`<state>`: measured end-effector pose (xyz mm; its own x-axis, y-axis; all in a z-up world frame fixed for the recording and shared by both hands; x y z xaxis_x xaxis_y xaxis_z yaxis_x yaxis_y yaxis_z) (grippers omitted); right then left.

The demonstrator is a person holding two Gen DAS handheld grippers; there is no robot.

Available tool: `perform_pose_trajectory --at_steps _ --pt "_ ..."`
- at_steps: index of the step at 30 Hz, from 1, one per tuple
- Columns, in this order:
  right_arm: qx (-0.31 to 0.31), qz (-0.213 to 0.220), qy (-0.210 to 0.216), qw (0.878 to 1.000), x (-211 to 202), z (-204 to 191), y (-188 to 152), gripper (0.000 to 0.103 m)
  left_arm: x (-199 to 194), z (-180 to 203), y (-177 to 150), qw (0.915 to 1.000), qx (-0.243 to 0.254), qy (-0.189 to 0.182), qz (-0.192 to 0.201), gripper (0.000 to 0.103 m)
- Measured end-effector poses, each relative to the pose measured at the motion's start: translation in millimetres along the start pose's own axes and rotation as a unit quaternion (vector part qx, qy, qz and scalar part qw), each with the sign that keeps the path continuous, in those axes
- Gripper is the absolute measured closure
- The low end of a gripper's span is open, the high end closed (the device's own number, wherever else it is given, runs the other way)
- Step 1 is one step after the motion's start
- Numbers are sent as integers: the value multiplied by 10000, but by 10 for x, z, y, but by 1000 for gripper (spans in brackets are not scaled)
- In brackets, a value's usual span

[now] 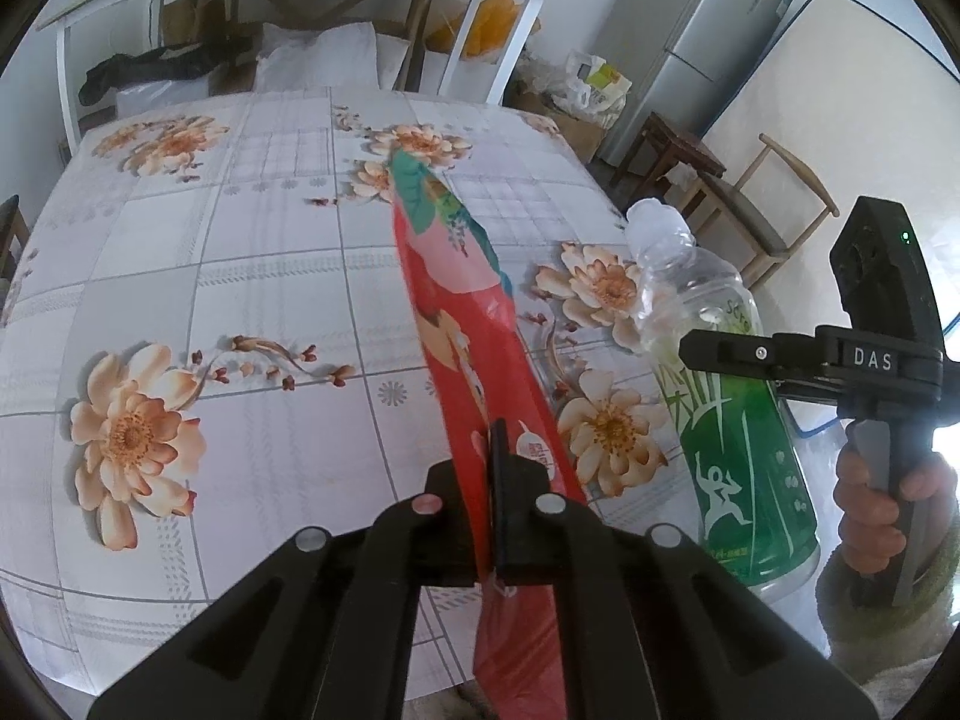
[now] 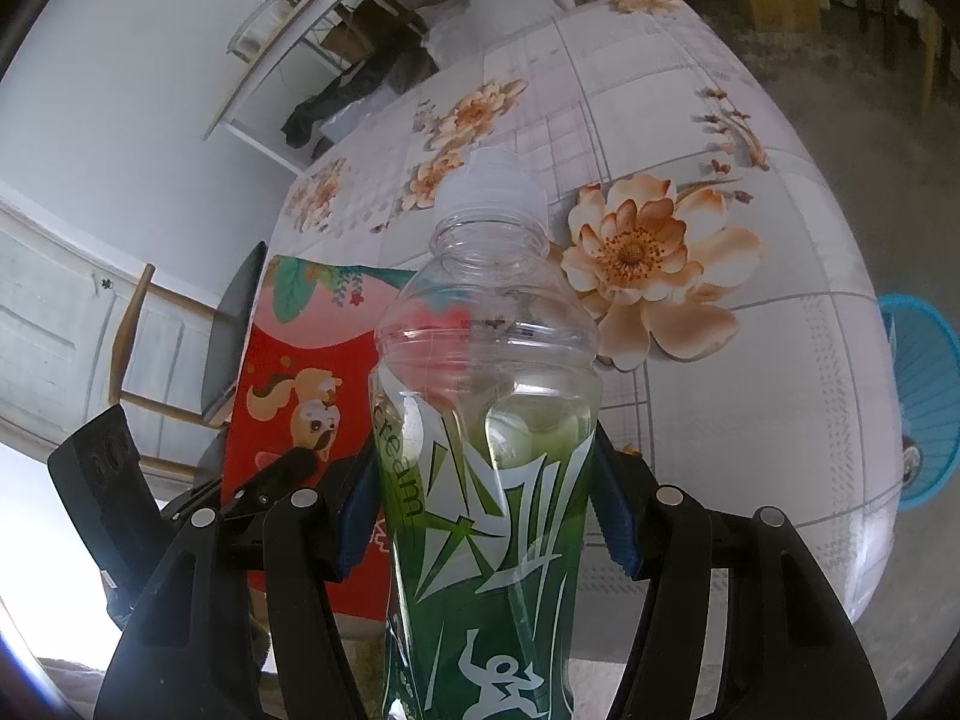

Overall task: Collect trash
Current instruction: 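Carry the snack bag and bottle over the blue wastebasket and open both tools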

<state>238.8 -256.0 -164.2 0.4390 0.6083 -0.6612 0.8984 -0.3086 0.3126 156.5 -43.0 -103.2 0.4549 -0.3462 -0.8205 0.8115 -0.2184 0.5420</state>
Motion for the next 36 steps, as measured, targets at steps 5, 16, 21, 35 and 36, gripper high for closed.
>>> perform_pose_trajectory --at_steps 5,16,21,35,36 --pt "3 60 71 10000 -50 -23 3 45 -99 -5 30 9999 -32 -21 125 103" --pt "109 488 357 9981 -385 -44 60 45 -310 80 153 9991 -19 -201 386 103" --pt "330 1112 313 9928 -884 116 92 45 -432 327 350 9967 200 -553 567 103" --pt "1858 2562 -547 9470 -2156 1552 -487 45 -148 1907 883 9741 1252 -1876 184 103" --pt "1962 2588 -552 9442 -2168 1620 -537 45 -89 2028 898 9720 1278 -1969 76 103"
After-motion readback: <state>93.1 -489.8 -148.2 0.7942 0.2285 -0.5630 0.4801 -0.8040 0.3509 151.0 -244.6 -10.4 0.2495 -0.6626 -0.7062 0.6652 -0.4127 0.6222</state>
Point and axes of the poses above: each gripper's, at about its wrist camera, not at the fingertips, and x roughly the way its jaws point, z to its right, y to its top, the point moved 8 cm from there along x, roughly the way its jaws point, and after that the axes turned 9 degrees about y, right-handed, at the moved point
